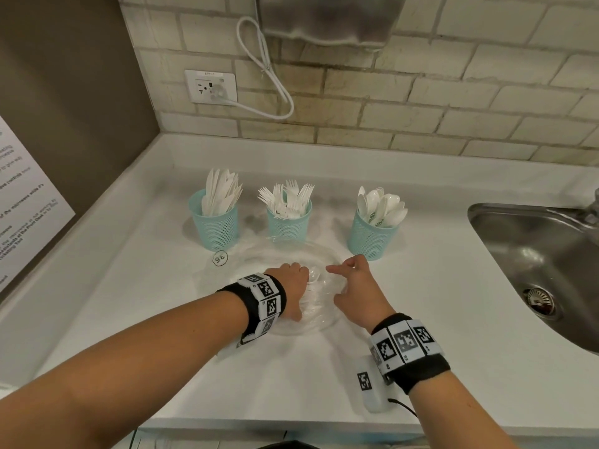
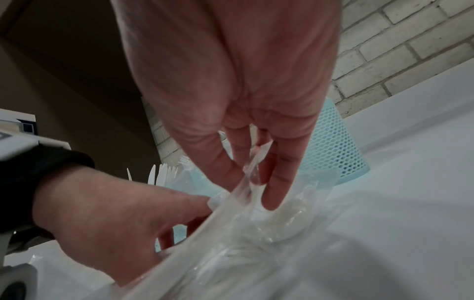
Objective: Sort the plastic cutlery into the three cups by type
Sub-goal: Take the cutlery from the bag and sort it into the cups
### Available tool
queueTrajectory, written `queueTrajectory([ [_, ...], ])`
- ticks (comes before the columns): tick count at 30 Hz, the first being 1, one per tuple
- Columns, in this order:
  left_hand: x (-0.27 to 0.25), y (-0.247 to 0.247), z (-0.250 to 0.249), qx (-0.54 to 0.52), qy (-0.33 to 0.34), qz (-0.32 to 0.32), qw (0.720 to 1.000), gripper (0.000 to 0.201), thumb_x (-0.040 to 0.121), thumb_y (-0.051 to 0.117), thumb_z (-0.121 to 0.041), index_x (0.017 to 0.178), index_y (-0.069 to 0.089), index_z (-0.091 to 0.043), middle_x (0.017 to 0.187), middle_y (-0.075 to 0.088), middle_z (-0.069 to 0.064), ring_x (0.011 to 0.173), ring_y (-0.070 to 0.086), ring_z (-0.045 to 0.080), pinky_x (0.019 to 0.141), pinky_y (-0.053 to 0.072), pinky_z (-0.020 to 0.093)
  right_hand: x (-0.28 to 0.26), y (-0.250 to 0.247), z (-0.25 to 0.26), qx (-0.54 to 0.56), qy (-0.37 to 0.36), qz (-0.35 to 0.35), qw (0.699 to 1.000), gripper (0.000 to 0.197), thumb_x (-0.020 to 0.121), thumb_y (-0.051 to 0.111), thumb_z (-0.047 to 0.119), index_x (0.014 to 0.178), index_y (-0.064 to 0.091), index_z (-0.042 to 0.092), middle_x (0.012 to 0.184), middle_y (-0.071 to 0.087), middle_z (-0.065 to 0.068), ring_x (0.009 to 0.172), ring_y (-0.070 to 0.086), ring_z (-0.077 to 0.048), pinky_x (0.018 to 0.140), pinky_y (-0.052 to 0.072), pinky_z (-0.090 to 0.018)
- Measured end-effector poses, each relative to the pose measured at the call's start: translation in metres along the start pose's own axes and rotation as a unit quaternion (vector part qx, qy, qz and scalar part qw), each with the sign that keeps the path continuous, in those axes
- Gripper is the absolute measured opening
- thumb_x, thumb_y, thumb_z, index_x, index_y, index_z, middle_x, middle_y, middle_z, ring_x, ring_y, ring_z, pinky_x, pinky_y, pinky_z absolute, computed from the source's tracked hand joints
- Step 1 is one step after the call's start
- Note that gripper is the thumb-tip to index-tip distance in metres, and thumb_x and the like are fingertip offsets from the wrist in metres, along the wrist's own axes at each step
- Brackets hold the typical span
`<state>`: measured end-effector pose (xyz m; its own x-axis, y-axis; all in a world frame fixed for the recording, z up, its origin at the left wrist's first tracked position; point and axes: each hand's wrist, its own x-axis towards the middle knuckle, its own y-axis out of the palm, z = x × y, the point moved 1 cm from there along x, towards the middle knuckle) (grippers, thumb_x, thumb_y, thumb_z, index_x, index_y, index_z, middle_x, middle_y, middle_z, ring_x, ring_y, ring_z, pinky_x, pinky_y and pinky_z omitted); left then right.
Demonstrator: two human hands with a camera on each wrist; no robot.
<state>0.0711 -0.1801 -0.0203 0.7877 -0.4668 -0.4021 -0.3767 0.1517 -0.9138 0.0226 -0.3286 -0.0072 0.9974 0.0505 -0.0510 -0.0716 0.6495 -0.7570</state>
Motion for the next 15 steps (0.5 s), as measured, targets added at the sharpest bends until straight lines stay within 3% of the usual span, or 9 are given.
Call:
queueTrajectory([
  [2, 0.003, 0.000, 0.001, -0.008, -0.007, 0.015, 1.000, 0.066, 0.076, 0.071, -0.036, 0.127, 0.039, -0.011, 0.124, 0.051, 0.011, 0.112, 0.052, 0.028, 0.091, 0.048, 0.042, -0.001, -0.002, 0.000, -0.003, 0.001, -0.001, 1.000, 0.056, 0.079, 0.058, -0.007, 0.131, 0.054, 0.013, 0.111, 0.031, 0.003, 0.070, 0.043, 0.000, 0.082, 0.036, -0.010],
  [5, 0.007, 0.000, 0.006, 0.001, -0.003, 0.018, 1.000, 0.057, 0.085, 0.060, -0.039, 0.129, 0.040, -0.009, 0.127, 0.050, 0.014, 0.116, 0.049, 0.030, 0.092, 0.046, 0.041, -0.001, -0.005, -0.003, -0.011, 0.023, -0.011, 1.000, 0.048, 0.082, 0.056, -0.001, 0.128, 0.057, 0.013, 0.110, 0.032, 0.003, 0.088, 0.047, -0.010, 0.088, 0.036, -0.013],
  [8, 0.010, 0.000, 0.012, -0.012, -0.018, 0.013, 1.000, 0.057, 0.091, 0.052, -0.036, 0.137, 0.035, -0.007, 0.137, 0.042, 0.014, 0.127, 0.039, 0.031, 0.099, 0.040, 0.042, -0.002, -0.006, -0.006, -0.026, 0.061, -0.013, 0.998, 0.042, 0.085, 0.051, 0.003, 0.126, 0.059, 0.012, 0.110, 0.032, 0.002, 0.100, 0.051, -0.019, 0.098, 0.041, -0.024],
  [10, 0.010, -0.002, 0.016, -0.039, -0.029, 0.005, 0.999, 0.055, 0.092, 0.051, -0.032, 0.137, 0.034, -0.007, 0.138, 0.043, 0.014, 0.127, 0.040, 0.031, 0.101, 0.040, 0.041, -0.002, -0.007, -0.007, -0.040, 0.077, -0.014, 0.996, 0.042, 0.087, 0.048, 0.004, 0.127, 0.058, 0.011, 0.114, 0.034, -0.001, 0.106, 0.052, -0.023, 0.100, 0.044, -0.030],
  [13, 0.004, -0.009, 0.027, -0.067, -0.032, 0.002, 0.997, 0.046, 0.092, 0.050, -0.027, 0.130, 0.035, -0.007, 0.115, 0.058, 0.014, 0.099, 0.057, 0.030, 0.085, 0.047, 0.037, -0.001, -0.010, -0.008, -0.072, 0.094, -0.028, 0.993, 0.045, 0.088, 0.048, 0.006, 0.132, 0.053, 0.011, 0.128, 0.035, -0.006, 0.111, 0.052, -0.025, 0.099, 0.046, -0.033],
  [15, -0.002, -0.013, 0.036, -0.072, -0.019, 0.003, 0.997, 0.040, 0.093, 0.049, -0.027, 0.124, 0.034, -0.007, 0.090, 0.056, 0.008, 0.079, 0.053, 0.026, 0.070, 0.044, 0.034, 0.001, -0.014, -0.008, -0.092, 0.111, -0.036, 0.989, 0.048, 0.088, 0.048, 0.007, 0.136, 0.049, 0.012, 0.132, 0.033, -0.007, 0.114, 0.051, -0.026, 0.099, 0.046, -0.035],
])
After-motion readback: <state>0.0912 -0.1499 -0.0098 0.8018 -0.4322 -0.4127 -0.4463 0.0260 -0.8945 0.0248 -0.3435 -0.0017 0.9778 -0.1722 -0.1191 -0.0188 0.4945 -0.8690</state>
